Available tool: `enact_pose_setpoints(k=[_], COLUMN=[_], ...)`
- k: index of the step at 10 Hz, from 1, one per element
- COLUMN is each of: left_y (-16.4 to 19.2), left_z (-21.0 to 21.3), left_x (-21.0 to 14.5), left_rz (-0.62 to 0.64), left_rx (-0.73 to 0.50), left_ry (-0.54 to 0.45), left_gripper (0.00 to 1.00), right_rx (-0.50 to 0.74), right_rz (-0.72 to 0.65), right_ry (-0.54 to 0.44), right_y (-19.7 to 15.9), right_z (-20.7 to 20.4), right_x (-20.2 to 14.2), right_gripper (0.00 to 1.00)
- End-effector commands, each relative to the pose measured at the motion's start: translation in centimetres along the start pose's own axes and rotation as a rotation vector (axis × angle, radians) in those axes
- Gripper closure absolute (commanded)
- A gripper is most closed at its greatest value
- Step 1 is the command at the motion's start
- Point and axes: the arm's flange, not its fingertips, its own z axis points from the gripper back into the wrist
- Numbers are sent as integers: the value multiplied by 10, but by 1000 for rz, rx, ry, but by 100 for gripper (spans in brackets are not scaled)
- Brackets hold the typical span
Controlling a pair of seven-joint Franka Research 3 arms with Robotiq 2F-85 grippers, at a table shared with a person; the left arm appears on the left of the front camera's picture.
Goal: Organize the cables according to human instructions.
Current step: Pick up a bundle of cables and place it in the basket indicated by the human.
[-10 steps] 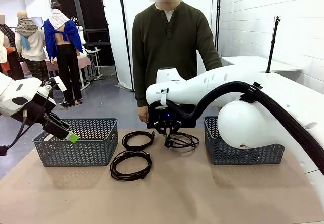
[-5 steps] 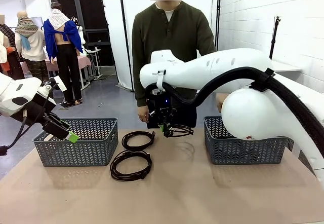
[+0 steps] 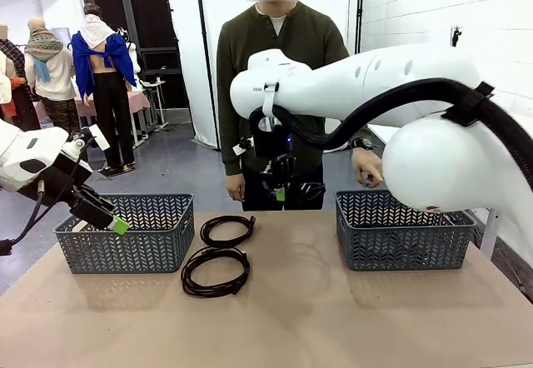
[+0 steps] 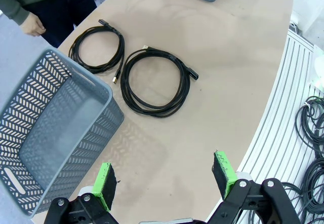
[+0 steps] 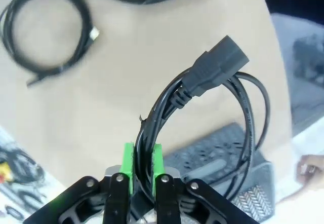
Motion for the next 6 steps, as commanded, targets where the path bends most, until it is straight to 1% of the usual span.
enact_pose_setpoints(k=[1,2,3,4,5,6], left_y=[3,3,3,3,3,3], left_z=[-1,-1,-1,-1,-1,-1], left_x=[-1,-1,-1,-1,-1,-1], left_rz=[-2,-2,-2,-2,-2,-2], left_rx=[-13,-13,-13,-13,-13,-13], left_ry=[-7,-7,-7,-7,-7,-7], left_gripper=[0,0,0,0,0,0], right_rx=[-3,6,17,50,8,8], right_rz=[166,246,295,315,237,237], right_ry=[10,12,17,12,25,25], right_y=[-1,0,1,3,-10,-10], right_z=[-1,-2,-3,-4,6,6], right_x=[-33,-44,-50,-53,-31,-31], right_gripper=[100,100,100,100,100,100])
